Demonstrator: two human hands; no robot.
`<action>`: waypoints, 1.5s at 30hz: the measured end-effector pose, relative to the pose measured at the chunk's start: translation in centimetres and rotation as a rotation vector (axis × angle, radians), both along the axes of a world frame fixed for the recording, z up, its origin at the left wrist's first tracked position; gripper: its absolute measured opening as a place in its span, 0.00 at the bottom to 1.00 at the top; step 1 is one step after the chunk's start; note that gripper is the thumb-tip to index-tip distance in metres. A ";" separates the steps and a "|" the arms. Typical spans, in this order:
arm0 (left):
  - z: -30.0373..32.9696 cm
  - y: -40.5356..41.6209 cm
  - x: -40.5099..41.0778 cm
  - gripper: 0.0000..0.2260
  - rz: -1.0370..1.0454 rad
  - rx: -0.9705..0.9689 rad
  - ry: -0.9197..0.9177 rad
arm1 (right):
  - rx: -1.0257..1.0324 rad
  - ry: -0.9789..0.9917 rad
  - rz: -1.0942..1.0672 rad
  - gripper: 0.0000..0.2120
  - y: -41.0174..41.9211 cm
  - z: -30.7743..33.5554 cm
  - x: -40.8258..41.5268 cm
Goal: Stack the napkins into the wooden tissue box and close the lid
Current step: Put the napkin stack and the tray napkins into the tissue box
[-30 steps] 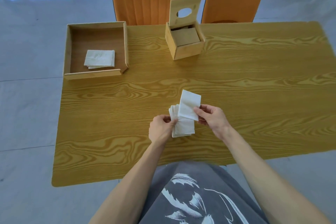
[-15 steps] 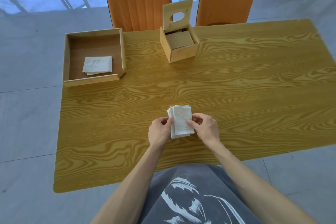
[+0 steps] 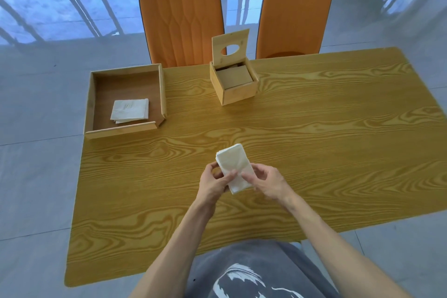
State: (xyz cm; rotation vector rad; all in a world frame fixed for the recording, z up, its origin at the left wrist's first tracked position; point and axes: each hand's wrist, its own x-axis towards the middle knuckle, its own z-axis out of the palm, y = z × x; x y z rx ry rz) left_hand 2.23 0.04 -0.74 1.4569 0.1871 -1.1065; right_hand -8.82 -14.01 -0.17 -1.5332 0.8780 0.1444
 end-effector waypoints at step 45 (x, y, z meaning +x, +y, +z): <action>4.0 -6.3 10.7 0.08 -0.150 0.046 -0.500 | -0.509 -0.132 0.067 0.12 -10.2 4.2 7.9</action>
